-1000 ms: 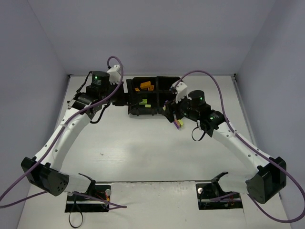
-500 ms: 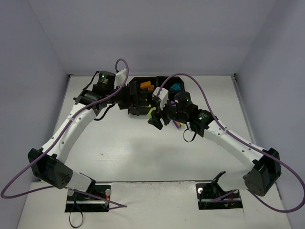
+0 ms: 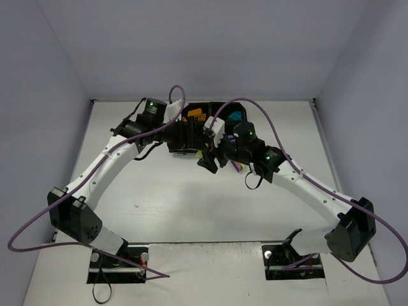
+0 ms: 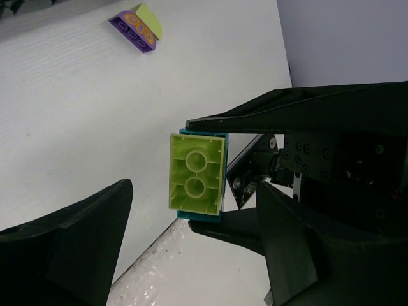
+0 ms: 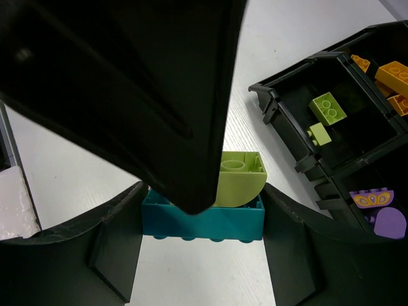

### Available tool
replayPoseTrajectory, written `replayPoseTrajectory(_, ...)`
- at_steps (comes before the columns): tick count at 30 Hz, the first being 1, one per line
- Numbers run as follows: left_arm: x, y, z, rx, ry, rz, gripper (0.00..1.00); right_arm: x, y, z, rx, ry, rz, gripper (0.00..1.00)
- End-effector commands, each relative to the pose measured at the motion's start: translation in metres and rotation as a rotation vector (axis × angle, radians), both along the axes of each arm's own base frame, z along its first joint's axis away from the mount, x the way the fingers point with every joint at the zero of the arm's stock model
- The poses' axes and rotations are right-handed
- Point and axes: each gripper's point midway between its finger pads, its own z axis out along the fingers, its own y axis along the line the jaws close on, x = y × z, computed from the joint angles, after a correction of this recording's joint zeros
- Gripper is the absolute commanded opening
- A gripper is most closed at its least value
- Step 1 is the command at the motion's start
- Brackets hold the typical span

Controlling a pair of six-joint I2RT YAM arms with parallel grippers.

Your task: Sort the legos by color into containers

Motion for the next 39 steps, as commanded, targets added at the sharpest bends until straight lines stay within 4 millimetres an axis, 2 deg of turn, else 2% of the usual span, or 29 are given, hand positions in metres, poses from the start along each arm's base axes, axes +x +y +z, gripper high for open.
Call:
replayPoseTrajectory(1,-0.008,-0.009,0.005,-0.028,-0.014,-0.065,0.71,0.002,0.015,0.048,0.101,-0.108,0.043,0.00)
replayPoseTrajectory(5,-0.006,-0.013,0.000,-0.031,0.000,-0.085,0.71,0.001,0.014,0.046,0.098,-0.103,0.040,0.00)
replayPoseTrajectory(9,-0.008,-0.017,-0.001,-0.048,0.016,-0.108,0.63,-0.003,0.015,0.046,0.100,-0.102,0.043,0.00)
replayPoseTrajectory(15,-0.009,-0.020,0.001,-0.066,0.015,-0.128,0.35,-0.001,0.015,0.045,0.097,-0.102,0.038,0.00)
replayPoseTrajectory(21,-0.014,-0.023,0.004,-0.092,0.018,-0.167,0.13,-0.001,0.015,0.042,0.093,-0.094,0.039,0.00)
replayPoseTrajectory(25,-0.015,-0.018,0.007,-0.084,0.011,-0.174,0.08,-0.001,0.012,0.033,0.078,-0.084,0.026,0.00)
replayPoseTrajectory(30,-0.008,-0.010,0.014,-0.076,-0.010,-0.165,0.07,-0.005,0.004,0.009,0.036,-0.046,0.004,0.00)
replayPoseTrajectory(39,0.006,0.011,0.028,-0.092,-0.035,-0.116,0.07,-0.007,-0.012,-0.017,-0.022,-0.010,-0.056,0.00)
